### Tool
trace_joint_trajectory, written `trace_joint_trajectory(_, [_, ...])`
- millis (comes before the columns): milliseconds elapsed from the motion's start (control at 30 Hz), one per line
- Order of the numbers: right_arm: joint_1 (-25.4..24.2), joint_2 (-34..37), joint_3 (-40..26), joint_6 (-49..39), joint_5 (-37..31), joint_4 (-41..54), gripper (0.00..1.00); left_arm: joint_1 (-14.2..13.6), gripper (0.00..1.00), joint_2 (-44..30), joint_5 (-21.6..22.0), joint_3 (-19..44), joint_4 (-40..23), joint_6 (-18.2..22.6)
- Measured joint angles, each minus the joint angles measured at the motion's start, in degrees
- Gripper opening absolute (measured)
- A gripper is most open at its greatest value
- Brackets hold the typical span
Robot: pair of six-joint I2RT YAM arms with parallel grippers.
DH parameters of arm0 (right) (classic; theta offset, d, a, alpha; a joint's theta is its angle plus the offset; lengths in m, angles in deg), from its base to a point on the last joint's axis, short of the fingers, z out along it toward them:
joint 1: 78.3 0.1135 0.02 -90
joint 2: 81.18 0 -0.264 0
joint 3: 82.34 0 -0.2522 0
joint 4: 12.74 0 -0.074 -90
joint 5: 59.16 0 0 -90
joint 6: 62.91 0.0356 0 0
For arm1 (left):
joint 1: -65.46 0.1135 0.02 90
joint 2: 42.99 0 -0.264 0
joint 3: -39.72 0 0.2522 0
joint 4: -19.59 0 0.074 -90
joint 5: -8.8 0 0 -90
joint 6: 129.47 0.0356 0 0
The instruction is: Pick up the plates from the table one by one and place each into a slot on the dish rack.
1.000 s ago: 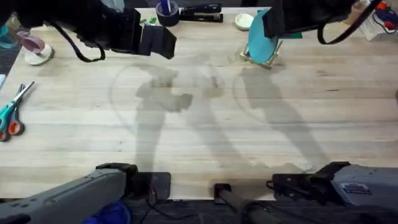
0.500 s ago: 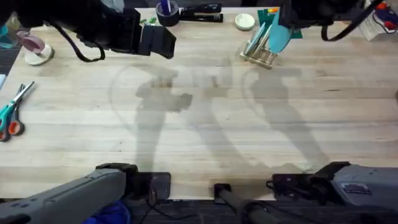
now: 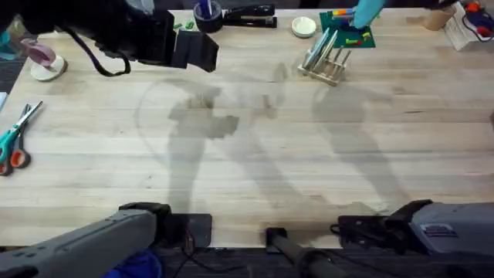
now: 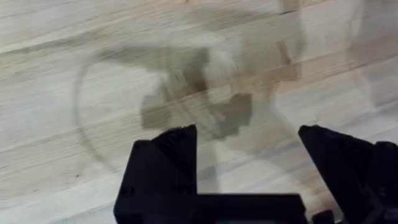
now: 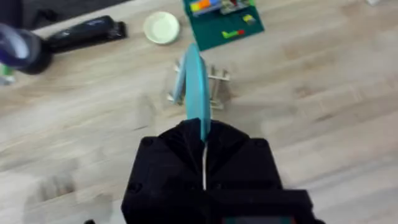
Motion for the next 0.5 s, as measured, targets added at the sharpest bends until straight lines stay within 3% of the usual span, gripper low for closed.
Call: trace_joint_trajectory(500, [-1.3, 6.2, -0.7, 12.9, -3.3, 5.0, 0.030, 0.0, 0.995, 0.0, 0.0, 0.0, 0.2, 0.0])
